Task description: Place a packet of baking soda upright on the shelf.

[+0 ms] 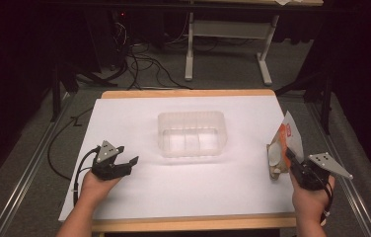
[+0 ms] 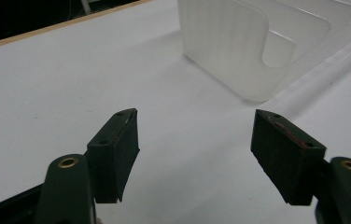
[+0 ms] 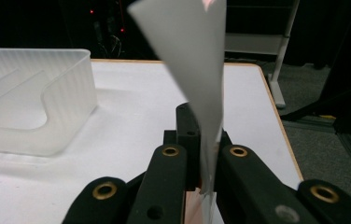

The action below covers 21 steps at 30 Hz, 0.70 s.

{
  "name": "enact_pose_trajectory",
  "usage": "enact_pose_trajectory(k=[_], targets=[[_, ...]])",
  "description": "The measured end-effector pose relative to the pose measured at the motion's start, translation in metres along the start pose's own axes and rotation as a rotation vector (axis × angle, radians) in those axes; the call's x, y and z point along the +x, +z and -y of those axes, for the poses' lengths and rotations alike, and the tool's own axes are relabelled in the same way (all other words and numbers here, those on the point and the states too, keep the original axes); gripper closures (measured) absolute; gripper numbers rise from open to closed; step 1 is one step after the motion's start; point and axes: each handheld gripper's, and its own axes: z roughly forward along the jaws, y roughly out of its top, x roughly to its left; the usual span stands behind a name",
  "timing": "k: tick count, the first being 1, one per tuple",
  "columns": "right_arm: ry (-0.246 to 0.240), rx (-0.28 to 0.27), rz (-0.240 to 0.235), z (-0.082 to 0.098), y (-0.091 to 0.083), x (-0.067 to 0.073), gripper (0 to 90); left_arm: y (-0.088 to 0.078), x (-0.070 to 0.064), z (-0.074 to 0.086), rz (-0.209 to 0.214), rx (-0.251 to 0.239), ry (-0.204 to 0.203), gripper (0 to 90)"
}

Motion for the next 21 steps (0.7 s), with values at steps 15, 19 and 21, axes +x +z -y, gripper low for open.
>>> enact_pose_trajectory(k=[15, 19, 21], targets=[[-0.045, -0.046, -0.036, -0.01, -0.01, 0.012, 90.0, -0.001, 0.0, 0.0, -0.001, -0.002, 0.002, 32.6], [-0.05, -0.057, -0.046, -0.012, -0.011, 0.016, 90.0, 0.0, 0.0, 0.0, -0.001, -0.002, 0.004, 32.6], [-0.046, -0.069, -0.058, -0.015, -0.012, 0.019, 90.0, 0.0, 0.0, 0.0, -0.001, -0.003, 0.005, 32.6]])
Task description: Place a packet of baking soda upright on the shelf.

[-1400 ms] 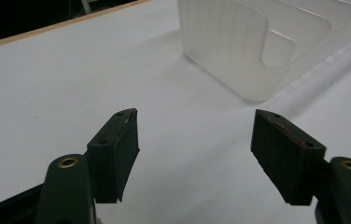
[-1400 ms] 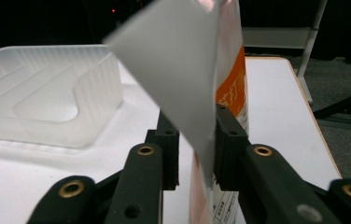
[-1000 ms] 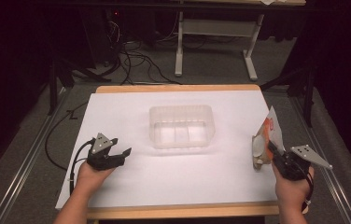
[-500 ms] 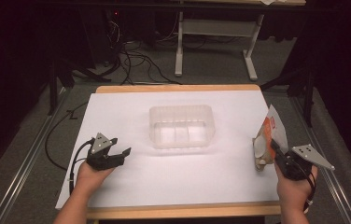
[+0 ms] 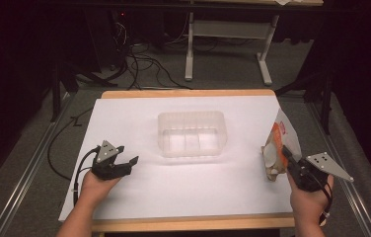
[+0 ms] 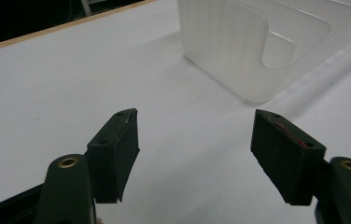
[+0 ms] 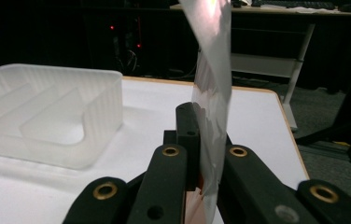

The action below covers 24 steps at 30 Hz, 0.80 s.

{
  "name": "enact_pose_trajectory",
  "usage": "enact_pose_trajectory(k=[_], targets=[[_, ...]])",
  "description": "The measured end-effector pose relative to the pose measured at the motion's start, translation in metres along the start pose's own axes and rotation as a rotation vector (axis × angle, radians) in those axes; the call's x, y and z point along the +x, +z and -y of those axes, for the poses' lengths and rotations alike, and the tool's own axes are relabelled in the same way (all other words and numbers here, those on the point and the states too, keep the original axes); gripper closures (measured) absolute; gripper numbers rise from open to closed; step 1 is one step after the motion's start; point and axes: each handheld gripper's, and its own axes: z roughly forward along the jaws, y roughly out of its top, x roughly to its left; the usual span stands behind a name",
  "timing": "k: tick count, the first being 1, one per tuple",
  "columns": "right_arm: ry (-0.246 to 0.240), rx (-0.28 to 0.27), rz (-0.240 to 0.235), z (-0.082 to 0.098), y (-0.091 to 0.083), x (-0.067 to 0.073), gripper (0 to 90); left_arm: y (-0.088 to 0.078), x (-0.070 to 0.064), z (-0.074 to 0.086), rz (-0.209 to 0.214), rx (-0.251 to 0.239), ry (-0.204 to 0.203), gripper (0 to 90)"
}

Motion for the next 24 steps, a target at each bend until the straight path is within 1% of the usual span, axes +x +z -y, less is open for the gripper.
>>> enact_pose_trajectory(k=[1, 2, 3, 4, 8, 10, 13, 15, 17, 21, 23, 24], targets=[[0.0, 0.0, 0.0, 0.0, 0.0, 0.0, 90.0, 0.0, 0.0, 0.0, 0.0, 0.0, 0.0, 32.6], [0.012, -0.012, -0.012, -0.002, 0.0, 0.002, 90.0, 0.0, 0.0, 0.0, 0.0, -0.002, 0.0, 32.6], [0.012, -0.012, -0.012, -0.002, 0.0, 0.002, 90.0, 0.0, 0.0, 0.0, 0.0, -0.002, 0.0, 32.6], [0.011, -0.024, -0.021, -0.006, 0.0, 0.005, 90.0, -0.001, 0.0, 0.0, 0.0, -0.001, 0.0, 32.6], [0.013, -0.038, -0.033, -0.012, 0.001, 0.011, 90.0, -0.001, 0.0, 0.0, 0.002, -0.001, 0.002, 32.6], [0.002, -0.048, -0.049, -0.018, 0.003, 0.017, 90.0, -0.001, 0.0, 0.0, 0.004, 0.0, 0.004, 32.6], [-0.01, -0.047, -0.054, -0.023, 0.005, 0.021, 90.0, -0.001, 0.0, 0.001, 0.005, 0.0, 0.006, 32.6], [-0.017, -0.046, -0.069, -0.027, 0.007, 0.024, 90.0, -0.001, -0.001, 0.001, 0.006, -0.001, 0.008, 32.6], [-0.007, -0.056, -0.087, -0.033, 0.011, 0.028, 90.0, -0.001, -0.001, 0.001, 0.007, -0.002, 0.008, 32.6], [-0.008, -0.064, -0.093, -0.039, 0.014, 0.033, 90.0, -0.002, -0.001, 0.001, 0.007, -0.005, 0.007, 32.6], [-0.007, -0.07, -0.102, -0.044, 0.015, 0.036, 90.0, -0.002, -0.001, 0.001, 0.006, -0.007, 0.005, 32.6], [0.001, -0.077, -0.11, -0.05, 0.016, 0.039, 90.0, -0.002, -0.001, 0.0, 0.006, -0.008, 0.005, 32.5]])
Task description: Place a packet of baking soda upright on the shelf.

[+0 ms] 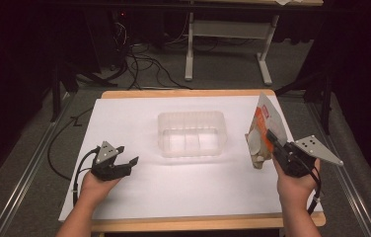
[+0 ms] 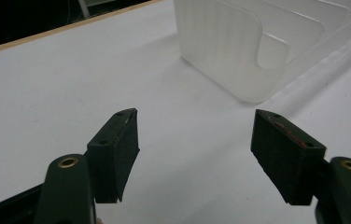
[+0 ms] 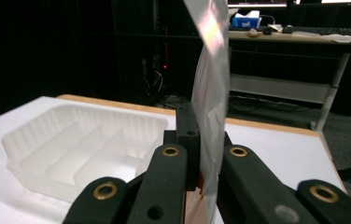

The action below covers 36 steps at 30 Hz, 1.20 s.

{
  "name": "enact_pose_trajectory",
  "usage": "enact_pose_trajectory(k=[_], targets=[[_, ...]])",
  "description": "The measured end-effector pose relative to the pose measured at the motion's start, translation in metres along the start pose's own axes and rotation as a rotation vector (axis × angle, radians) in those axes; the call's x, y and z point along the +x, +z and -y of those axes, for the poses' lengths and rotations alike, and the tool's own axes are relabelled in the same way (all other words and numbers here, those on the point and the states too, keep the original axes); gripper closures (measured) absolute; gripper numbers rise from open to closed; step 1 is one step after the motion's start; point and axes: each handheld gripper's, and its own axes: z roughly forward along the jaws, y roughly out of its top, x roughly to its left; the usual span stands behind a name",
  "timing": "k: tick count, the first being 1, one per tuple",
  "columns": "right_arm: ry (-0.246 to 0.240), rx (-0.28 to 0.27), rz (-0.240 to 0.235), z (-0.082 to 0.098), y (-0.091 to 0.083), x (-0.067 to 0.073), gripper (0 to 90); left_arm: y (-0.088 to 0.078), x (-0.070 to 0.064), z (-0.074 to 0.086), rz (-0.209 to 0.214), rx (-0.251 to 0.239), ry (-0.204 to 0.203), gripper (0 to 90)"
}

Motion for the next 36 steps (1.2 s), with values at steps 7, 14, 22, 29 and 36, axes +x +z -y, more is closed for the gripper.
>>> enact_pose_trajectory(k=[7, 14, 22, 29, 36], targets=[[-0.01, -0.024, -0.028, -0.022, 0.006, 0.01, 90.0, -0.001, -0.001, 0.0, 0.001, -0.004, 0.001, 32.5], [-0.017, -0.055, -0.074, -0.043, 0.013, 0.027, 90.0, 0.0, -0.001, 0.0, 0.004, 0.0, 0.002, 32.5], [-0.033, -0.08, -0.125, -0.06, 0.026, 0.051, 90.0, 0.0, -0.001, 0.0, 0.003, -0.005, 0.001, 32.5], [-0.046, -0.09, -0.172, -0.067, 0.047, 0.078, 90.0, -0.001, 0.0, 0.0, 0.006, -0.008, -0.002, 32.5], [-0.043, -0.066, -0.196, -0.06, 0.077, 0.099, 90.0, -0.001, -0.001, 0.0, 0.013, -0.009, -0.001, 32.5]])
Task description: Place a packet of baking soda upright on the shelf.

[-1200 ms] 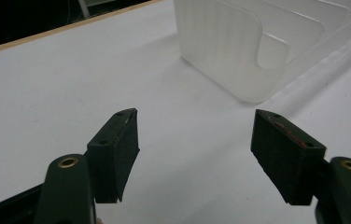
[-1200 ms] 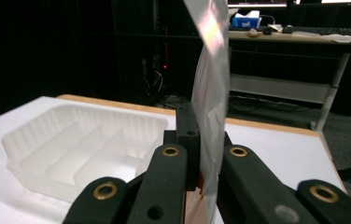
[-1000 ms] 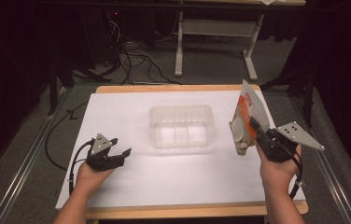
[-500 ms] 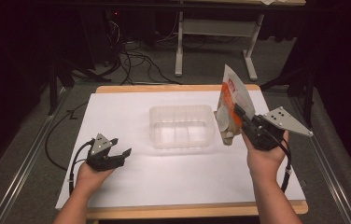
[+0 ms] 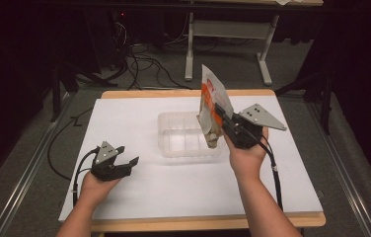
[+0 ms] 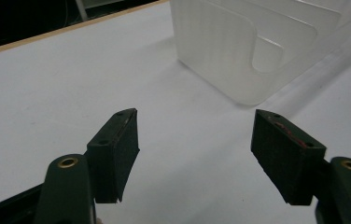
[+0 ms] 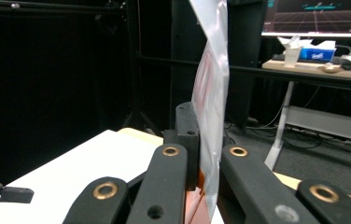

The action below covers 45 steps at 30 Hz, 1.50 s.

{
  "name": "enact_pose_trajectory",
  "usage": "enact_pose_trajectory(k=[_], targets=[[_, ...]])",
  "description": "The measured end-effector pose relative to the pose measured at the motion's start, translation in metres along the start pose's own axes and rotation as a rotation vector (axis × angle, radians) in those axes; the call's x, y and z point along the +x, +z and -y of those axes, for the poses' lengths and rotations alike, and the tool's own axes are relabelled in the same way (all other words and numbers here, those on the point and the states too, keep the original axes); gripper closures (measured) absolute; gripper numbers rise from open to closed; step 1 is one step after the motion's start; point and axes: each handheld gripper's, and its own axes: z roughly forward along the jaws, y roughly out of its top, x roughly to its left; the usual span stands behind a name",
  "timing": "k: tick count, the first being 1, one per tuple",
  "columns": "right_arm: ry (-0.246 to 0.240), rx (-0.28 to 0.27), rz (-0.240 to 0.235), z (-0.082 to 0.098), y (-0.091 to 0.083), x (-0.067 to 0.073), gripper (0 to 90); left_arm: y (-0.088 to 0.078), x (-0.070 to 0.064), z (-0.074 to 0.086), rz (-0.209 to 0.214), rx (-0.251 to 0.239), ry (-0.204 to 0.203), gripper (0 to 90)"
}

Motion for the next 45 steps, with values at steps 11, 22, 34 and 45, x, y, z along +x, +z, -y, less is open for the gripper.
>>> enact_pose_trajectory(k=[11, 22, 34, 45], targets=[[-0.011, 0.07, 0.001, 0.022, 0.043, 0.011, 90.0, 0.0, 0.0, 0.0, 0.005, -0.008, -0.004, 32.5], [-0.02, 0.11, 0.015, 0.039, 0.072, 0.012, 90.0, 0.0, 0.002, 0.0, 0.008, -0.011, -0.014, 32.5], [-0.017, 0.112, 0.031, 0.049, 0.083, 0.011, 90.0, 0.001, 0.001, 0.0, 0.008, -0.004, -0.008, 32.5], [-0.028, 0.098, 0.037, 0.054, 0.091, 0.01, 90.0, 0.001, 0.001, 0.0, 0.007, 0.001, 0.0, 32.5]])
